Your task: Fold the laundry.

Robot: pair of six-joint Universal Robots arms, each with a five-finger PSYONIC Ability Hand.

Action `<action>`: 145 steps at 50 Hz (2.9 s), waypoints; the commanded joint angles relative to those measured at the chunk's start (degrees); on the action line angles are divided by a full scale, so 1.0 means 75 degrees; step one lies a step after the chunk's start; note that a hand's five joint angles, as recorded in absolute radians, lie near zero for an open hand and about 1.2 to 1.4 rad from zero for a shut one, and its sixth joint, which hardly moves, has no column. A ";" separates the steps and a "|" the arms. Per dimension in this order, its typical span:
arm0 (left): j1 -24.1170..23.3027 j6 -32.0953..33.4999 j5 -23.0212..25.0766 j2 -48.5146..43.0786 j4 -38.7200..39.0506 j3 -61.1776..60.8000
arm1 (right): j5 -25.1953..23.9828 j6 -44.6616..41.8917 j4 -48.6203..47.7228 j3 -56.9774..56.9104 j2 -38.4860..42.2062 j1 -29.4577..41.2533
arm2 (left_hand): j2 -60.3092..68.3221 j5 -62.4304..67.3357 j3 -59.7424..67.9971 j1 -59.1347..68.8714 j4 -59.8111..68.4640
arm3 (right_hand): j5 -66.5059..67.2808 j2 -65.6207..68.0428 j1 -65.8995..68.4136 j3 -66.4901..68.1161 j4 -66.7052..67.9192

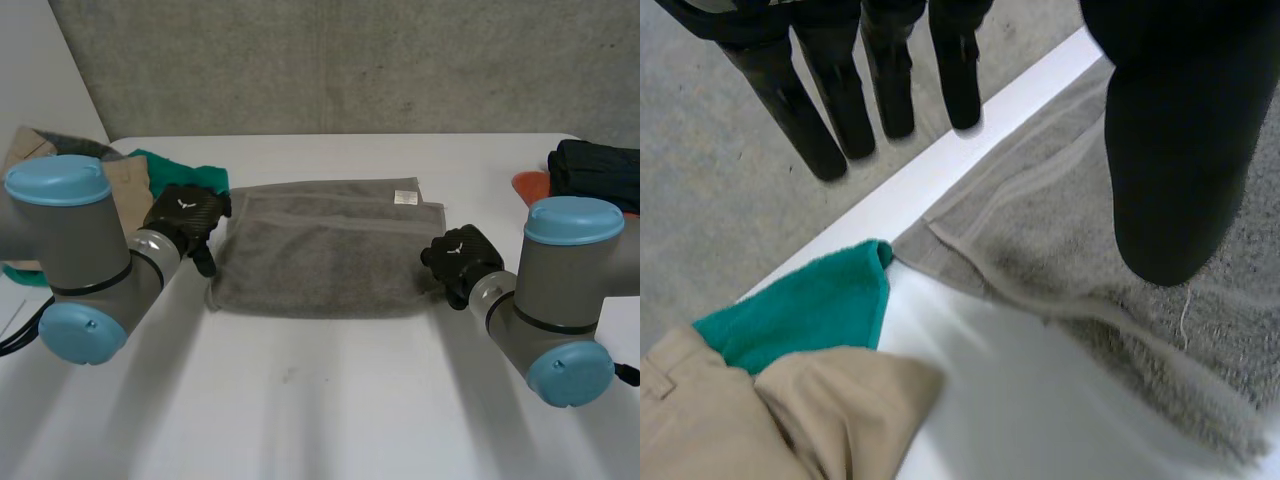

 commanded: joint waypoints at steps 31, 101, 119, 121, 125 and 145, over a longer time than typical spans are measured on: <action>-0.0102 -0.0570 -0.0341 0.0417 -0.0331 0.0591 | -0.2654 0.1271 0.2841 0.3025 -0.2925 0.0659 | -0.1594 -0.1572 -0.1612 -0.1650 -0.1592 | 0.2998 0.2942 0.2946 0.2946 0.2949; -0.1156 -0.1052 0.0163 0.0768 -0.2665 0.0523 | -0.2912 -0.0835 0.2605 -0.4389 0.1125 0.0905 | 0.7739 0.7762 0.7722 0.7683 0.7741 | -0.6335 -0.6391 -0.6387 -0.6387 -0.6384; -0.1169 -0.0758 0.0128 0.0640 -0.2394 0.0474 | -0.2163 -0.0393 0.2256 -0.6584 0.3356 0.1633 | 0.7739 0.7762 0.7722 0.7683 0.7741 | 0.2998 0.2942 0.2946 0.2946 0.2949; -0.1110 -0.0769 0.0163 0.0605 -0.2371 0.0603 | -0.2011 0.0179 0.2151 -0.6526 0.2843 0.1551 | 0.7739 0.7762 0.7722 0.7683 0.7741 | 0.2998 0.2942 0.2946 0.2946 0.2949; -0.0632 -0.0804 0.0339 0.0698 -0.1823 0.0907 | -0.1893 0.0686 0.2232 -0.5872 0.1625 0.1410 | -0.1530 -0.1508 -0.1548 -0.1586 -0.1528 | 0.2998 0.2942 0.2946 0.2946 0.2949; 0.0578 -0.1050 0.3432 -0.1515 -0.1175 0.2665 | -0.2127 -0.0485 0.2408 -0.3174 -0.2504 0.1375 | -0.1594 -0.1572 -0.1612 -0.1650 -0.1592 | 0.2998 0.2942 0.2946 0.2946 0.2949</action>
